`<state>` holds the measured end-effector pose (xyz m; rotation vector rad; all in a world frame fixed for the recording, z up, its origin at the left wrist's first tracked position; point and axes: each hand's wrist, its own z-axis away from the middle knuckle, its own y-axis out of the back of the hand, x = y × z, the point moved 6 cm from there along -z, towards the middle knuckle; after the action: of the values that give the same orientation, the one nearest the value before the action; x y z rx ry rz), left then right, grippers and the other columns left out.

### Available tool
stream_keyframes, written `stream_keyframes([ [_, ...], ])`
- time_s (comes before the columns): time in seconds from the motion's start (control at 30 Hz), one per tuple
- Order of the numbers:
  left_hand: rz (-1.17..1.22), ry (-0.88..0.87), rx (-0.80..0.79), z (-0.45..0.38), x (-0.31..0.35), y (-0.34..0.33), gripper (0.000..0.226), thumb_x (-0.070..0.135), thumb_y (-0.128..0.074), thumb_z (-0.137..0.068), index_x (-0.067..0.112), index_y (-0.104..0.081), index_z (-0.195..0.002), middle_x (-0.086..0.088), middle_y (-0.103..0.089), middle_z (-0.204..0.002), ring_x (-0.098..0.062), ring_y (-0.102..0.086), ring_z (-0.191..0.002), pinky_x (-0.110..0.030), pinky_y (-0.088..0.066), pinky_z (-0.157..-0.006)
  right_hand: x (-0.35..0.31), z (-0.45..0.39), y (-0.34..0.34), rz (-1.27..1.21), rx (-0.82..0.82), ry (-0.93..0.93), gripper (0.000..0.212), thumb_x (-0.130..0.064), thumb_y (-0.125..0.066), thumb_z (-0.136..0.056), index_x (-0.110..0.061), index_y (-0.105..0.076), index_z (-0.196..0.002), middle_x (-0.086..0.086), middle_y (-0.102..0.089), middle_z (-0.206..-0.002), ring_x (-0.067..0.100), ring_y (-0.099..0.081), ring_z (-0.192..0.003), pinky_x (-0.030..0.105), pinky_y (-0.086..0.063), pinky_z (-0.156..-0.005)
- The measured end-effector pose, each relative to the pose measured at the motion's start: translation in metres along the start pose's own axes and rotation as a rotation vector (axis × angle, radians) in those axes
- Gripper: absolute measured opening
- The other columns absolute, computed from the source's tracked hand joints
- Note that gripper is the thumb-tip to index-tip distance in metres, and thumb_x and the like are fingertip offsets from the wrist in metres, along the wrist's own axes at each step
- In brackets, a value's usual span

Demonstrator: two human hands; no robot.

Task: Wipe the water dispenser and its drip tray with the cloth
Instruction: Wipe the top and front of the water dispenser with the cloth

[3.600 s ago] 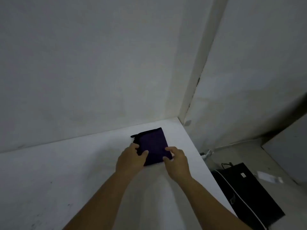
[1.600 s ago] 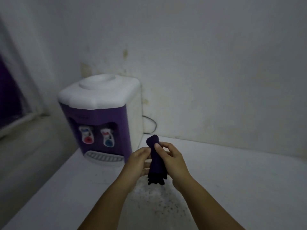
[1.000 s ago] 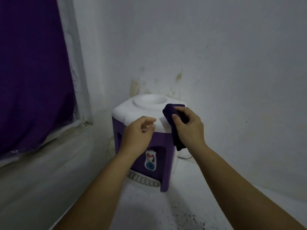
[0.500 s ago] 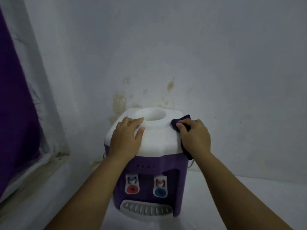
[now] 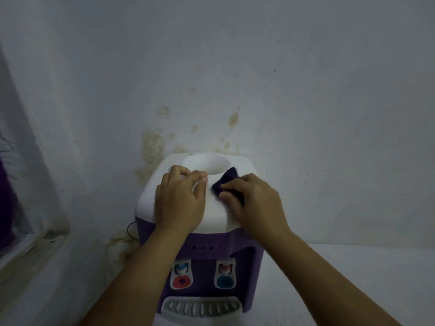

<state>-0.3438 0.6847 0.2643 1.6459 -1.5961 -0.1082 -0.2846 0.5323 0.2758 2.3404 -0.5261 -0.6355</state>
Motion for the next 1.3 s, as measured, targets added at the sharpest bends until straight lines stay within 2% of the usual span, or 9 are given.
stream_keyframes([
  [0.07,0.002,-0.004,0.0,0.001,0.0,0.0,0.034,0.043,-0.041,-0.091,0.032,-0.068,-0.11,0.004,-0.051,-0.108,-0.015,-0.046,-0.093,-0.036,-0.047,-0.078,0.01,-0.002,0.006,0.0,-0.002,0.002,0.021,-0.042,-0.059,-0.086,-0.034,-0.07,-0.102,-0.005,-0.065,-0.099,0.014,-0.06,-0.085,0.024,-0.043,-0.07],
  [0.2,0.01,0.009,0.001,0.003,0.0,0.0,0.035,0.042,-0.041,-0.092,0.032,-0.068,-0.111,0.004,-0.051,-0.109,-0.015,-0.046,-0.094,-0.035,-0.047,-0.079,0.066,-0.026,0.019,0.019,-0.024,-0.349,0.021,-0.039,-0.055,-0.092,-0.03,-0.069,-0.105,-0.002,-0.069,-0.102,0.017,-0.061,-0.09,0.025,-0.04,-0.072],
  [0.4,-0.001,0.002,0.022,0.006,0.002,0.002,0.044,0.044,-0.027,-0.094,0.033,-0.067,-0.111,0.004,-0.052,-0.109,-0.016,-0.046,-0.091,-0.037,-0.047,-0.075,-0.017,0.021,0.003,-0.059,-0.056,0.166,0.027,-0.043,-0.052,-0.089,-0.029,-0.068,-0.105,-0.004,-0.064,-0.099,0.012,-0.059,-0.087,0.024,-0.049,-0.068],
  [0.6,0.022,0.027,0.002,0.007,0.002,0.003,0.04,0.042,-0.03,-0.098,0.034,-0.067,-0.111,0.004,-0.053,-0.112,-0.017,-0.047,-0.095,-0.037,-0.047,-0.078,0.058,-0.015,0.02,-0.012,-0.025,-0.32,0.025,-0.039,-0.051,-0.094,-0.029,-0.067,-0.11,0.001,-0.064,-0.107,0.018,-0.058,-0.092,0.026,-0.04,-0.073],
  [0.8,0.078,0.227,-0.14,-0.017,0.002,-0.002,0.044,0.047,-0.026,-0.096,0.034,-0.067,-0.102,0.0,-0.049,-0.106,-0.024,-0.053,-0.095,-0.046,-0.044,-0.091,0.003,0.011,0.014,0.002,-0.036,0.119,0.02,-0.039,-0.059,-0.087,-0.031,-0.069,-0.103,-0.004,-0.062,-0.098,0.015,-0.058,-0.087,0.028,-0.048,-0.065],
  [0.97,-0.034,0.234,-0.115,-0.017,0.008,-0.006,0.035,0.049,-0.035,-0.094,0.029,-0.064,-0.096,-0.003,-0.053,-0.098,-0.024,-0.052,-0.09,-0.045,-0.046,-0.085,0.09,-0.034,0.018,0.068,-0.15,-0.436,0.022,-0.035,-0.052,-0.094,-0.023,-0.066,-0.107,0.003,-0.065,-0.106,0.021,-0.059,-0.091,0.03,-0.045,-0.073],
  [1.03,-0.038,0.237,-0.094,-0.018,0.006,-0.007,0.032,0.047,-0.037,-0.094,0.029,-0.063,-0.093,-0.001,-0.054,-0.093,-0.023,-0.051,-0.086,-0.043,-0.047,-0.082,0.074,-0.034,0.014,0.077,-0.129,-0.335,0.022,-0.036,-0.051,-0.094,-0.024,-0.066,-0.105,0.002,-0.065,-0.103,0.02,-0.059,-0.088,0.028,-0.043,-0.07],
  [1.17,-0.052,0.196,-0.03,-0.016,0.007,-0.006,0.03,0.045,-0.038,-0.093,0.029,-0.063,-0.091,0.001,-0.052,-0.089,-0.022,-0.049,-0.082,-0.039,-0.045,-0.075,0.011,-0.013,0.005,-0.049,-0.09,0.183,0.021,-0.038,-0.059,-0.086,-0.03,-0.07,-0.102,-0.004,-0.066,-0.099,0.016,-0.06,-0.086,0.027,-0.046,-0.067],
  [1.3,-0.047,0.193,-0.025,-0.013,0.008,-0.005,0.023,0.043,-0.044,-0.093,0.031,-0.064,-0.091,0.004,-0.052,-0.092,-0.02,-0.049,-0.085,-0.037,-0.044,-0.075,0.062,-0.049,0.001,-0.045,-0.106,-0.141,0.02,-0.036,-0.057,-0.09,-0.033,-0.067,-0.108,-0.003,-0.065,-0.107,0.019,-0.059,-0.095,0.03,-0.046,-0.077],
])
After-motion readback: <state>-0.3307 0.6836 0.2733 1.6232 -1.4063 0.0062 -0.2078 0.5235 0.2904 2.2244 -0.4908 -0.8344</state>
